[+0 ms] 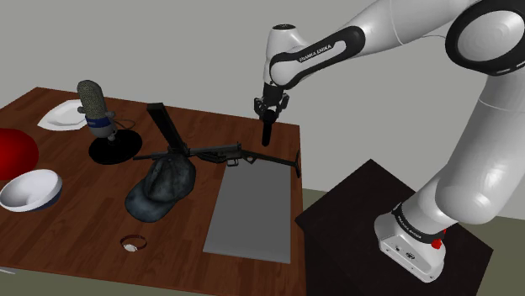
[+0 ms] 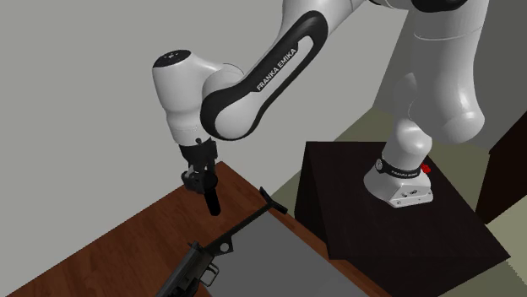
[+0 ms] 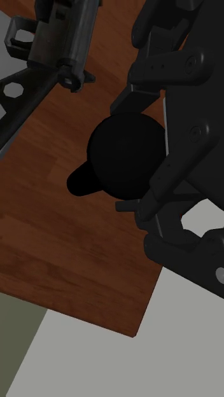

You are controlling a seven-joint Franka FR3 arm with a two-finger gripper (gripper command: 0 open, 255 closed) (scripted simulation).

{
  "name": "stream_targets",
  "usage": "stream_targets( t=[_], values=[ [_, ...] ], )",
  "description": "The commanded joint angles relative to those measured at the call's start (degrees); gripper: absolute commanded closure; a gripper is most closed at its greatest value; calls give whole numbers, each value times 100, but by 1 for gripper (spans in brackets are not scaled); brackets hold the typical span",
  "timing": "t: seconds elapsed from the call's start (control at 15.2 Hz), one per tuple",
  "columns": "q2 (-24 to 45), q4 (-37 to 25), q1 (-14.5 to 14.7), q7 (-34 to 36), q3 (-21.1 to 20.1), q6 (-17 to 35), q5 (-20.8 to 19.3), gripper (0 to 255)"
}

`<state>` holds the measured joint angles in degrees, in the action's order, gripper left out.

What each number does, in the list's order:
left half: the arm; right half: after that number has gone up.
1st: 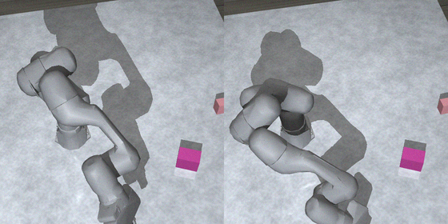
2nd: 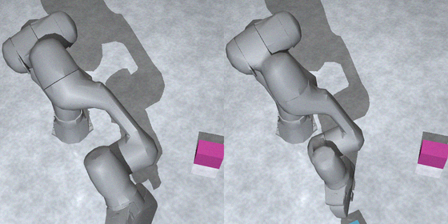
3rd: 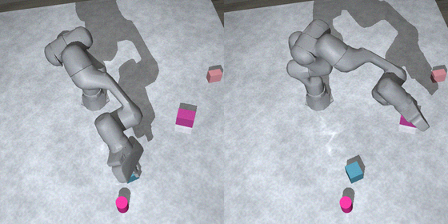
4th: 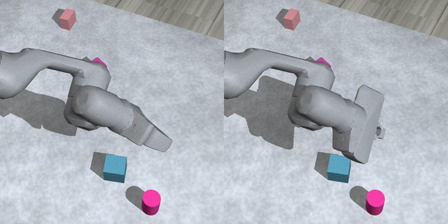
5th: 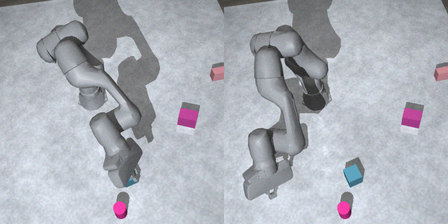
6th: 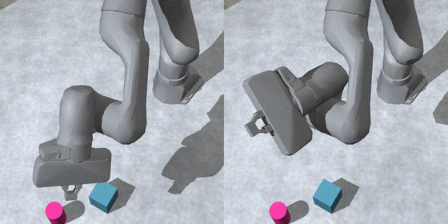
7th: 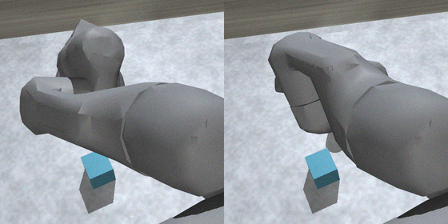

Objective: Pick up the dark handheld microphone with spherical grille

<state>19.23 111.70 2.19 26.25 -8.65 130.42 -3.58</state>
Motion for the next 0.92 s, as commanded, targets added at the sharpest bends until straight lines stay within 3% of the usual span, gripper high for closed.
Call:
stream_targets(
  t=[0.0,0.86],
  values=[
    [-79,-54,-8,-17,-7,-131,19,255],
    [-500,-380,-32,-76,-38,-872,112,255]
  ],
)
